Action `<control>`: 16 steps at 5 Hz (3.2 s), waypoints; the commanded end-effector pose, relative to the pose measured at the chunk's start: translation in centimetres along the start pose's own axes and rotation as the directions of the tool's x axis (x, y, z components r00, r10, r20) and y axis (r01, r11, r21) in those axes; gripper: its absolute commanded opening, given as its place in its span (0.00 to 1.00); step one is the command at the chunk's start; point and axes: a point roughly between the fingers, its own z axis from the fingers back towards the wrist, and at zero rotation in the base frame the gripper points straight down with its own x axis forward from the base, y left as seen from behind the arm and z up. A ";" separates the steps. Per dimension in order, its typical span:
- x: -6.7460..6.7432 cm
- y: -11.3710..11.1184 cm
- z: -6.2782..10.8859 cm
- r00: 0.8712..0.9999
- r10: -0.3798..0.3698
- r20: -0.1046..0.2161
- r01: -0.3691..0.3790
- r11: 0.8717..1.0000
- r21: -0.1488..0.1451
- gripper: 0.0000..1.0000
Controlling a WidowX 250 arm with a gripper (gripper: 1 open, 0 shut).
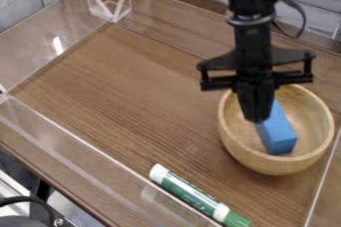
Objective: Remove the blue block from inside the brown bowl and put it on the table
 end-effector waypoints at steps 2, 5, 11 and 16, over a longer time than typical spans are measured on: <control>0.4 -0.2 3.6 0.986 -0.163 0.045 0.166 0.984 -0.064 0.00; 0.5 -0.5 2.4 0.977 -0.209 0.044 0.212 0.974 -0.077 1.00; 1.8 -3.1 -2.1 0.973 -0.224 0.057 0.228 0.971 -0.075 1.00; 2.9 -4.6 -5.8 0.976 -0.199 0.089 0.204 0.978 -0.045 1.00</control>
